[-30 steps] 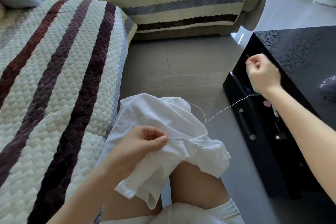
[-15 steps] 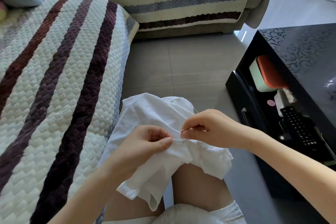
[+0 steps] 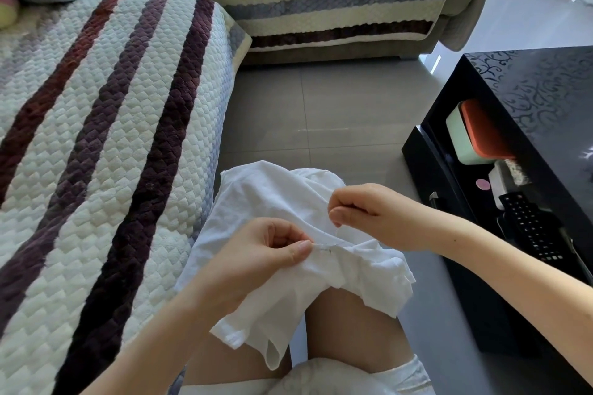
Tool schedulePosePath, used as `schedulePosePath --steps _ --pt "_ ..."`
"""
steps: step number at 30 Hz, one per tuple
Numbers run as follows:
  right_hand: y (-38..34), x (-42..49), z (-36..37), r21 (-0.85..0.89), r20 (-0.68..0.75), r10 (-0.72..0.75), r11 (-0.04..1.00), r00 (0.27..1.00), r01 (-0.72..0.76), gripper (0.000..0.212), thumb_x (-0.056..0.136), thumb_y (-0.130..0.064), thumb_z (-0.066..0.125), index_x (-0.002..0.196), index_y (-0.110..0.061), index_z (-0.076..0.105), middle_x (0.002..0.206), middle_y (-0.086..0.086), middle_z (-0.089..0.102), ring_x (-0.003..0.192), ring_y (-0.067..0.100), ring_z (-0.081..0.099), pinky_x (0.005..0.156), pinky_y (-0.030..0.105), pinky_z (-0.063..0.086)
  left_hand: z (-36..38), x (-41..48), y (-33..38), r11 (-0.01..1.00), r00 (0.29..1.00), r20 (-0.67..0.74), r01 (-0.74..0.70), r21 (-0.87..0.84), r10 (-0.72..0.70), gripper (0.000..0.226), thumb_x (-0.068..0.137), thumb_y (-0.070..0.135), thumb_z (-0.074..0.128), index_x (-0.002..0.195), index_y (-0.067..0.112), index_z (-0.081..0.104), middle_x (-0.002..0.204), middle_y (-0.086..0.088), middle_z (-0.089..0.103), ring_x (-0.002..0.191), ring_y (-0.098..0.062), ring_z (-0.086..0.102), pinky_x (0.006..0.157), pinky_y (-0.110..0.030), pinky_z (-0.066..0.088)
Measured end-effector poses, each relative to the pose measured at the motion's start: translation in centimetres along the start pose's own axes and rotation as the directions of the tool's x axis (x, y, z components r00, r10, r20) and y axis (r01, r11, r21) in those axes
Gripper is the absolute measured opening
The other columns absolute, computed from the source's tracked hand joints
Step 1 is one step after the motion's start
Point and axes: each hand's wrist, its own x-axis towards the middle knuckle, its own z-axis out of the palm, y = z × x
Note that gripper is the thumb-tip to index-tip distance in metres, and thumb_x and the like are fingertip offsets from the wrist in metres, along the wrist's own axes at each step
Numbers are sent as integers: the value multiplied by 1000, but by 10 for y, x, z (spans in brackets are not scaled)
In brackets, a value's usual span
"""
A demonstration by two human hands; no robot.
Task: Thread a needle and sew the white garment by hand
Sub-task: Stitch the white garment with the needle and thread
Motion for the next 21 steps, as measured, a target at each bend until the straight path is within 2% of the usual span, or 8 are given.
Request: schedulePosePath --steps 3,5,7,9,12,14,17,21 --pt "-2 1 -10 420 -111 -9 906 994 56 28 93 -19 56 66 -20 52 59 -11 42 53 2 34 52 14 31 0 0 -2 1000 1000 -4 9 27 -8 15 88 6 62 77 10 71 73 -2 69 69 -8 63 65 -18 50" --pt "-9 1 -31 682 -232 1 713 973 161 31 85 -27 64 67 -10 46 58 -8 37 50 4 30 46 14 24 0 1 -4 998 1000 -16 22 57 -21 14 89 8 62 78 9 71 73 -1 69 69 -8 62 67 -18 49" --pt "-16 3 -61 829 -298 -51 482 953 285 26 88 -29 51 70 -11 45 58 -9 32 48 4 25 44 16 19 0 2 -8 996 999 -23 38 84 -36 14 89 8 62 79 9 71 73 0 68 69 -7 61 66 -17 47" --pt "-19 5 -94 904 -353 -98 221 930 366 26 92 -27 44 72 -16 56 59 -10 25 49 4 22 45 16 18 -1 4 -11 993 998 -32 49 110 -46 13 89 8 62 79 10 71 71 2 68 69 -6 60 65 -16 46" --pt "-8 10 -134 884 -440 -75 -209 895 417 27 96 -17 45 74 -8 59 58 -4 32 48 9 26 44 21 23 -4 7 -15 987 998 -36 60 151 -55 14 89 9 63 78 11 71 70 4 67 67 -3 59 63 -13 44" --pt "6 14 -150 811 -447 -16 -430 894 398 27 94 -9 45 71 -2 56 56 1 34 44 14 27 40 25 24 -5 8 -18 981 996 -45 78 176 -71 14 90 9 62 79 11 71 71 3 67 66 -3 59 62 -13 44" --pt "26 15 -161 685 -442 162 -574 882 448 27 89 -1 47 62 -4 50 51 2 32 38 17 28 36 24 24 -5 8 -22 972 993 -81 104 211 -89 14 90 9 61 80 10 71 73 2 68 67 -3 60 63 -14 45" --pt "53 7 -171 519 -418 462 -585 782 623 27 79 11 50 59 -6 47 47 6 35 38 14 34 40 18 28 -8 8 -30 940 985 -149 128 315 -84 15 89 9 61 79 10 72 76 -3 70 71 -7 62 67 -19 47"
